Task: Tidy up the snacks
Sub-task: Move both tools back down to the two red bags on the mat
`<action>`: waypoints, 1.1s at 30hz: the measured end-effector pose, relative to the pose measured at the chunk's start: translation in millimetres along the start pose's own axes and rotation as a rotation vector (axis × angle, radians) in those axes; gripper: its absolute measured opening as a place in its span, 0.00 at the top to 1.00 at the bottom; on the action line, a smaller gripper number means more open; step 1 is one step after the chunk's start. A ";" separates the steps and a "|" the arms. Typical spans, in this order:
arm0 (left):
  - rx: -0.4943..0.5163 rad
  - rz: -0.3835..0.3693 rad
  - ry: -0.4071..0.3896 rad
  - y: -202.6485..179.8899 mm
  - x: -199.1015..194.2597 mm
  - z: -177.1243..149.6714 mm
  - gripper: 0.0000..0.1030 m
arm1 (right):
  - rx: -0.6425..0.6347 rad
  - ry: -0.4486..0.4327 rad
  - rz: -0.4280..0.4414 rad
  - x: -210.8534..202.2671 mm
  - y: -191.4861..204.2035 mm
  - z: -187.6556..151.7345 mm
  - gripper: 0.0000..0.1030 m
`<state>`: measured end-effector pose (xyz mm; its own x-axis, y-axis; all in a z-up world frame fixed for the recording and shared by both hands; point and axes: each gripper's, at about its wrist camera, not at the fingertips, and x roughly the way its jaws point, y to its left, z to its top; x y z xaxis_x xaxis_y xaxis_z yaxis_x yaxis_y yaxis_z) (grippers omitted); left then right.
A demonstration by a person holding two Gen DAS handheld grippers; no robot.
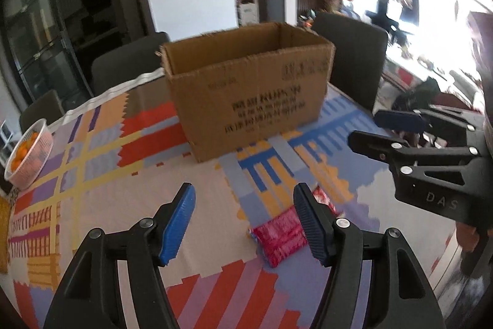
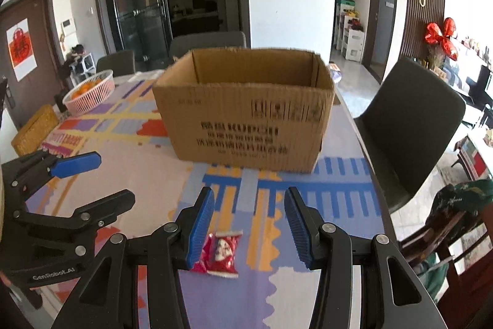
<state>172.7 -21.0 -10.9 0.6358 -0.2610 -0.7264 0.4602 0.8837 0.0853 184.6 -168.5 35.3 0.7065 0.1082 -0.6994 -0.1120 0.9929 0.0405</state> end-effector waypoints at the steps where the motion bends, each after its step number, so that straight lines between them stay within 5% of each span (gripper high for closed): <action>1: 0.013 -0.006 0.006 -0.5 2.3 -2.4 0.36 | -0.003 0.010 0.005 3.0 1.9 -3.2 0.53; 20: 0.204 -0.109 0.136 -21.1 52.2 -45.6 0.32 | -0.018 0.201 0.076 59.3 19.7 -48.2 0.53; 33: 0.204 -0.131 0.175 -31.1 83.4 -46.2 0.28 | 0.023 0.275 0.084 89.4 15.5 -53.6 0.54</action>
<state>182.7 -52.3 -105.7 0.4544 -0.2813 -0.8452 0.6579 0.7457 0.1055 208.5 -146.1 -64.8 0.4794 0.1760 -0.8598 -0.1445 0.9821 0.1205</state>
